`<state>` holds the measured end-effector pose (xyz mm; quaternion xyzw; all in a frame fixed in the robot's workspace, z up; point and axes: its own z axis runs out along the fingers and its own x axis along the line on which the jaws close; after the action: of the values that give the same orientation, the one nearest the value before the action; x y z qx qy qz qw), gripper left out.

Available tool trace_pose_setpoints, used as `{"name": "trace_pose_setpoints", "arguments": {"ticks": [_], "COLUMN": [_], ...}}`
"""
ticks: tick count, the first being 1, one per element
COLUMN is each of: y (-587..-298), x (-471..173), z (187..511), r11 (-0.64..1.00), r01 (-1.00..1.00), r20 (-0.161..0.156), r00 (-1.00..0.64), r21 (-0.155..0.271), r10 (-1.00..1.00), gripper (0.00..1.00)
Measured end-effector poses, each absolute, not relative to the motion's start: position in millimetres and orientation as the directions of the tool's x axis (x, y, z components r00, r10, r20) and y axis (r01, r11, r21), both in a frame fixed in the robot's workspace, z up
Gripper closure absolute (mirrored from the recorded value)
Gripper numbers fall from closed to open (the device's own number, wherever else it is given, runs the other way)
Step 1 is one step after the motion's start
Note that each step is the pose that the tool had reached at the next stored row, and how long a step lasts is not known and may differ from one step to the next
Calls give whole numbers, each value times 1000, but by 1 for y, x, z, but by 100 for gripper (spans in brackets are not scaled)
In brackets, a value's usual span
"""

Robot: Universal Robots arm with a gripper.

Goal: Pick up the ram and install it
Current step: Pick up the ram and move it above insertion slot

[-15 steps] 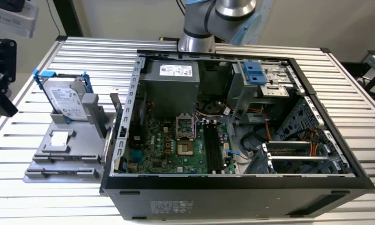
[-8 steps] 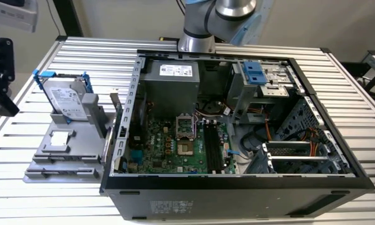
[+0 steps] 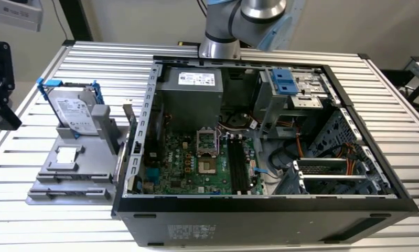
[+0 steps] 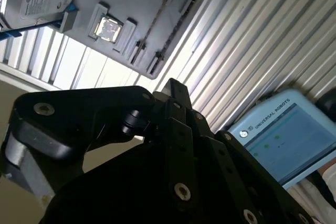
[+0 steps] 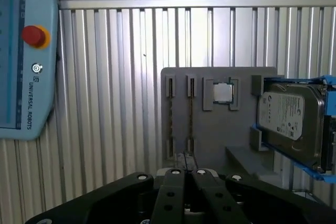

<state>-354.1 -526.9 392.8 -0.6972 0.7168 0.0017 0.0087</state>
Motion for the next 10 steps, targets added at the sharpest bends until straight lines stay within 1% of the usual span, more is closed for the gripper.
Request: {"name": "trace_pose_setpoints", "arguments": {"ticks": [10], "y": [-527], "x": [-354], "z": [393], "r11": [21], "r01": [-1000], "r20": [-15], "r00": [-21], "r21": [-10], "r10": [-1000], "gripper": [100]}}
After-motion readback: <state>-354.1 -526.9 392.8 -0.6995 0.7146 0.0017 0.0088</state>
